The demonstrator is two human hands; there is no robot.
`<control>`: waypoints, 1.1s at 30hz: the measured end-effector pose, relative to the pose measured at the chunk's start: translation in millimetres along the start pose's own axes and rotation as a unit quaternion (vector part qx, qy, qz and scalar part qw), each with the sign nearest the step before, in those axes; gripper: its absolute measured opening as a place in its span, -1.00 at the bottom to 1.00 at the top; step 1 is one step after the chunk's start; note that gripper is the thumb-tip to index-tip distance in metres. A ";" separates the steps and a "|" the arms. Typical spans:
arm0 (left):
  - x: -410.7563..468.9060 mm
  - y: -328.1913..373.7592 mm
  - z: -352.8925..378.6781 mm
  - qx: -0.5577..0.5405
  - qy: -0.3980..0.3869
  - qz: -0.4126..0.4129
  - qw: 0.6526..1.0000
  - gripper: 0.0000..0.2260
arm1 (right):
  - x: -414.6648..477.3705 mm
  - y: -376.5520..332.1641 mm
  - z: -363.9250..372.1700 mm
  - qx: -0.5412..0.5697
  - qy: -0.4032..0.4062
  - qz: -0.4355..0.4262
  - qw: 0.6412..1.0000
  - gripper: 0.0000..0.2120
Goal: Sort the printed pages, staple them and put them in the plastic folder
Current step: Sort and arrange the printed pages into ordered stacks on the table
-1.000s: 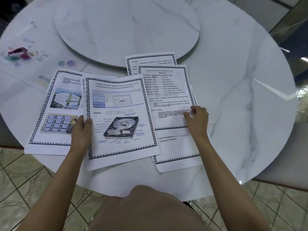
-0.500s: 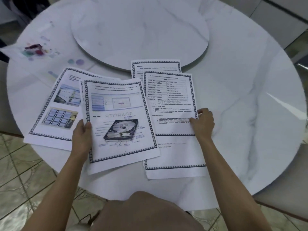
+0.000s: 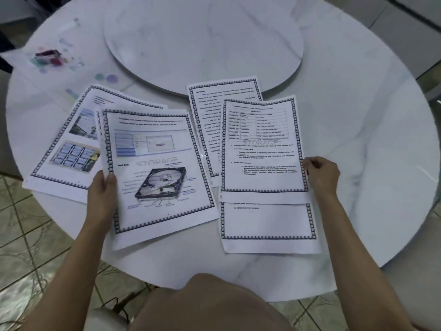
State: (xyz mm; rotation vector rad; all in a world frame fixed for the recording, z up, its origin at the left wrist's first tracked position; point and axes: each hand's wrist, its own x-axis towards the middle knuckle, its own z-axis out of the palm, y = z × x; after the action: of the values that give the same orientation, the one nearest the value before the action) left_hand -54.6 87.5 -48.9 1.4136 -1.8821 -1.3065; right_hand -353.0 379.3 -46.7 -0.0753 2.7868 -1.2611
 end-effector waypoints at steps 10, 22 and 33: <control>-11.4 -4.9 5.8 -0.001 0.018 -0.005 1.000 -0.74 | 25.9 35.5 -36.3 -0.072 0.044 -0.021 0.996 -0.82; -12.6 3.4 11.7 -0.006 -0.003 0.021 1.000 -0.86 | 55.3 -21.2 8.2 -0.099 -0.017 -0.151 0.983 -0.77; 12.9 13.9 16.1 0.009 -0.018 0.022 1.000 -0.83 | 108.8 -76.0 63.5 -0.099 -0.120 -0.146 0.977 -0.68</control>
State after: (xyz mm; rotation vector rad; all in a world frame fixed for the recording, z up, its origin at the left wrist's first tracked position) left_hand -79.0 82.8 -46.4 1.3581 -1.9419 -1.3061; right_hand -454.4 273.2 -37.2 -0.6254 2.7445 -0.9405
